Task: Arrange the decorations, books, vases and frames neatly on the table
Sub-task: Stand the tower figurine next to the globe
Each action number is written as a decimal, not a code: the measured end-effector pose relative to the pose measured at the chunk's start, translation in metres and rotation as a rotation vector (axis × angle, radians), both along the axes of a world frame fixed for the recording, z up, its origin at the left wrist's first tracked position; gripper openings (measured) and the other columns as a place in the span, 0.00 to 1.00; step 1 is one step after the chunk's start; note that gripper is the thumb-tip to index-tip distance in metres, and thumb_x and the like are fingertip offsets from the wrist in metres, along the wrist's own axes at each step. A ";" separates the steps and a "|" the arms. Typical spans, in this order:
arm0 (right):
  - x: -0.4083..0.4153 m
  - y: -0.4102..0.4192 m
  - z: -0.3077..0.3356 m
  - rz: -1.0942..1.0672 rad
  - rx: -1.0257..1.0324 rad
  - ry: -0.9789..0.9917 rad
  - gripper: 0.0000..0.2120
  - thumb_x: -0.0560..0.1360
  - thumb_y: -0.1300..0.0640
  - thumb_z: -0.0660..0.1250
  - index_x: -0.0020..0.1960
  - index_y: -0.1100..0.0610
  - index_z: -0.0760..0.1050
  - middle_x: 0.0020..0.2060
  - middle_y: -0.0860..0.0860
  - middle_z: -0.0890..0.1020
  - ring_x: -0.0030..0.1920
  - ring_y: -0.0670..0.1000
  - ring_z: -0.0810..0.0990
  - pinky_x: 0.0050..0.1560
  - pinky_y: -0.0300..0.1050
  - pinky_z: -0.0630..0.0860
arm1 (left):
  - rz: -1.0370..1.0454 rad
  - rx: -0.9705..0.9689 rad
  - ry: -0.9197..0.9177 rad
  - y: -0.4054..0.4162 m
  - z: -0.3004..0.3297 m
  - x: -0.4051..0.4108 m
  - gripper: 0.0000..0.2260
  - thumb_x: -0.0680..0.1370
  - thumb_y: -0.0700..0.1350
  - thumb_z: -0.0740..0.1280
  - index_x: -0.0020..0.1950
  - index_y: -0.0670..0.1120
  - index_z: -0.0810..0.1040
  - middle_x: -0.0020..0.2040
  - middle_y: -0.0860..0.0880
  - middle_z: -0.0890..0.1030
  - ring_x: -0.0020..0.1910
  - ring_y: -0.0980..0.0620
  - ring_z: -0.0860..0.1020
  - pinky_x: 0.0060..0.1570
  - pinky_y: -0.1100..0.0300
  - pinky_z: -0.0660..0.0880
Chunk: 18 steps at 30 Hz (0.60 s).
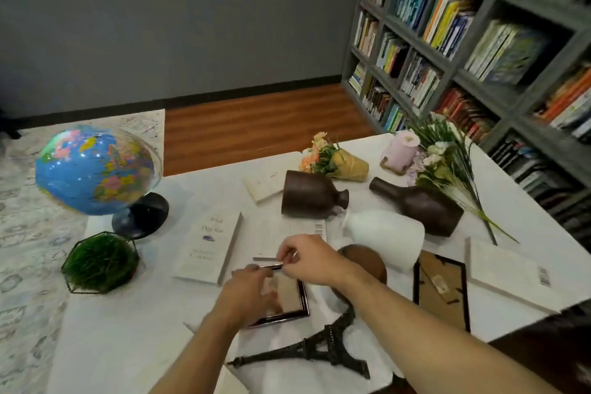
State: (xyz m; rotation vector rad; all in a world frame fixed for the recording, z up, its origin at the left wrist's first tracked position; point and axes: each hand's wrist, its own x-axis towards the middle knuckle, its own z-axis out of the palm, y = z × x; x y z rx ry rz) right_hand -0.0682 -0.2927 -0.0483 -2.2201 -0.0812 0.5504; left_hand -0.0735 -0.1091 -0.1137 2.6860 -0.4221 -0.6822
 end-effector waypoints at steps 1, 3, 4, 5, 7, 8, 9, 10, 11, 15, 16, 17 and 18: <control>-0.010 -0.004 -0.001 0.083 -0.052 0.018 0.09 0.72 0.60 0.69 0.51 0.54 0.82 0.45 0.49 0.84 0.42 0.45 0.80 0.42 0.34 0.76 | -0.041 0.065 0.021 -0.006 -0.007 -0.004 0.25 0.77 0.56 0.63 0.74 0.54 0.68 0.73 0.50 0.70 0.71 0.47 0.68 0.68 0.51 0.68; -0.029 -0.008 -0.006 0.262 -0.170 0.039 0.09 0.71 0.58 0.70 0.51 0.54 0.82 0.44 0.51 0.84 0.43 0.50 0.81 0.46 0.45 0.80 | -0.064 0.155 0.039 -0.014 -0.019 -0.013 0.23 0.80 0.56 0.58 0.75 0.56 0.63 0.78 0.49 0.62 0.77 0.44 0.59 0.73 0.48 0.62; -0.037 -0.007 -0.009 0.352 -0.227 0.057 0.10 0.71 0.56 0.72 0.52 0.55 0.82 0.44 0.52 0.84 0.44 0.52 0.81 0.47 0.47 0.80 | -0.039 0.176 0.048 -0.016 -0.023 -0.016 0.22 0.81 0.55 0.56 0.75 0.56 0.62 0.80 0.49 0.57 0.79 0.43 0.55 0.75 0.46 0.60; -0.045 -0.006 -0.014 0.441 -0.289 0.084 0.13 0.70 0.53 0.74 0.53 0.56 0.81 0.45 0.53 0.84 0.45 0.54 0.81 0.47 0.49 0.81 | -0.008 0.189 0.057 -0.016 -0.025 -0.020 0.21 0.82 0.54 0.55 0.76 0.57 0.62 0.81 0.49 0.53 0.79 0.43 0.52 0.75 0.46 0.59; -0.056 -0.003 -0.021 0.593 -0.442 0.149 0.23 0.69 0.45 0.77 0.58 0.58 0.80 0.49 0.55 0.83 0.47 0.55 0.81 0.47 0.52 0.81 | 0.015 0.209 0.055 -0.018 -0.026 -0.024 0.21 0.83 0.54 0.52 0.76 0.57 0.61 0.82 0.49 0.48 0.79 0.42 0.51 0.74 0.45 0.60; -0.060 -0.002 -0.024 0.660 -0.514 0.155 0.25 0.68 0.43 0.77 0.57 0.59 0.80 0.48 0.55 0.83 0.47 0.56 0.80 0.43 0.51 0.81 | 0.015 0.218 0.051 -0.018 -0.026 -0.025 0.21 0.83 0.54 0.51 0.76 0.57 0.61 0.82 0.50 0.48 0.79 0.42 0.51 0.74 0.45 0.61; -0.063 0.000 -0.026 0.709 -0.568 0.139 0.25 0.67 0.42 0.78 0.53 0.59 0.79 0.46 0.54 0.82 0.45 0.56 0.79 0.38 0.49 0.79 | 0.014 0.221 0.051 -0.018 -0.026 -0.026 0.21 0.83 0.55 0.51 0.76 0.57 0.61 0.82 0.50 0.47 0.79 0.42 0.52 0.73 0.45 0.61; -0.065 0.001 -0.028 0.738 -0.607 0.113 0.22 0.67 0.43 0.78 0.49 0.59 0.77 0.43 0.54 0.80 0.42 0.55 0.78 0.34 0.46 0.75 | 0.014 0.219 0.060 -0.018 -0.026 -0.025 0.21 0.83 0.55 0.51 0.76 0.58 0.61 0.82 0.50 0.47 0.79 0.42 0.52 0.73 0.44 0.62; -0.068 0.002 -0.029 0.751 -0.636 0.081 0.20 0.67 0.45 0.78 0.45 0.58 0.75 0.41 0.53 0.78 0.41 0.55 0.76 0.32 0.44 0.72 | 0.022 0.211 0.074 -0.018 -0.025 -0.025 0.21 0.83 0.55 0.51 0.76 0.58 0.61 0.82 0.51 0.47 0.79 0.42 0.52 0.73 0.44 0.61; -0.074 0.005 -0.031 0.742 -0.691 0.017 0.15 0.68 0.53 0.77 0.43 0.56 0.72 0.37 0.52 0.75 0.40 0.55 0.76 0.37 0.47 0.75 | 0.124 0.101 0.110 -0.016 -0.013 -0.020 0.22 0.81 0.56 0.57 0.76 0.59 0.64 0.81 0.53 0.53 0.78 0.45 0.56 0.73 0.46 0.61; -0.074 0.005 -0.031 0.739 -0.685 0.011 0.15 0.69 0.53 0.76 0.43 0.56 0.71 0.36 0.52 0.73 0.40 0.54 0.75 0.38 0.48 0.75 | 0.149 0.077 0.109 -0.016 -0.009 -0.019 0.23 0.81 0.56 0.59 0.76 0.58 0.64 0.81 0.53 0.55 0.78 0.46 0.57 0.73 0.47 0.62; -0.074 0.006 -0.030 0.737 -0.679 0.004 0.15 0.69 0.52 0.76 0.42 0.56 0.70 0.35 0.51 0.72 0.39 0.54 0.75 0.38 0.48 0.74 | 0.165 0.062 0.103 -0.015 -0.004 -0.020 0.23 0.81 0.54 0.59 0.77 0.57 0.64 0.81 0.52 0.56 0.78 0.46 0.58 0.73 0.48 0.62; -0.073 0.005 -0.029 0.730 -0.668 0.002 0.15 0.69 0.52 0.75 0.40 0.56 0.69 0.34 0.51 0.71 0.38 0.54 0.75 0.36 0.47 0.73 | 0.172 0.043 0.091 -0.017 0.001 -0.020 0.23 0.80 0.52 0.60 0.76 0.56 0.65 0.80 0.51 0.58 0.77 0.47 0.60 0.73 0.49 0.63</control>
